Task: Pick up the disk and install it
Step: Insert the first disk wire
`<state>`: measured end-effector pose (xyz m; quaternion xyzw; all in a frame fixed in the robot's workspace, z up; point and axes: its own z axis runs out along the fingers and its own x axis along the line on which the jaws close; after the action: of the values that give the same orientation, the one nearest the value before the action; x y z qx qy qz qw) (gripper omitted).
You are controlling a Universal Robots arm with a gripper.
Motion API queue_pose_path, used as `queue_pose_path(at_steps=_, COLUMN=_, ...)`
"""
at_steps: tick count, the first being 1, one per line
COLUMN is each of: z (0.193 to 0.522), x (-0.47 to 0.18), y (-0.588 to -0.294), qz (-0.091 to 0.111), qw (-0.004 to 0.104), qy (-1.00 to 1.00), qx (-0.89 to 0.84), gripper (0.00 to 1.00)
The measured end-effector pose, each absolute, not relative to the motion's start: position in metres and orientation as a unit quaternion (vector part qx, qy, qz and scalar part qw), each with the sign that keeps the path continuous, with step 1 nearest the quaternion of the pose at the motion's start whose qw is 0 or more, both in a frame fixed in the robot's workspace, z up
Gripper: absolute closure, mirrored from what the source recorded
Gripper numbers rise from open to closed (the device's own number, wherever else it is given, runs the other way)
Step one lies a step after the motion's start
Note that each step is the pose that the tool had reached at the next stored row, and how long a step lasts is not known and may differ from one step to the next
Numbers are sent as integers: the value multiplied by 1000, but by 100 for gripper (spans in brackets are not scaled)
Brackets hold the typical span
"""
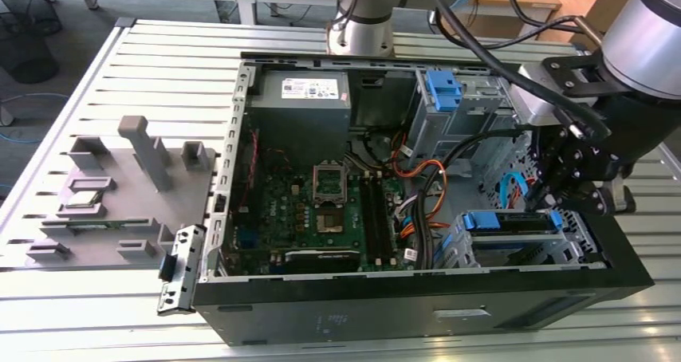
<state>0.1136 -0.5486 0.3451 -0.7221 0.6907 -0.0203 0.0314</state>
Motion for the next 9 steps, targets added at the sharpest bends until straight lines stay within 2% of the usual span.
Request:
queue_pose_path(at_steps=2, z=344, x=113, y=-549, qz=-23, qw=34, qy=692, qx=-720, gripper=84)
queue_pose_path(at_steps=9, z=343, x=104, y=-549, qz=-44, qw=57, qy=691, qx=-719, gripper=84)
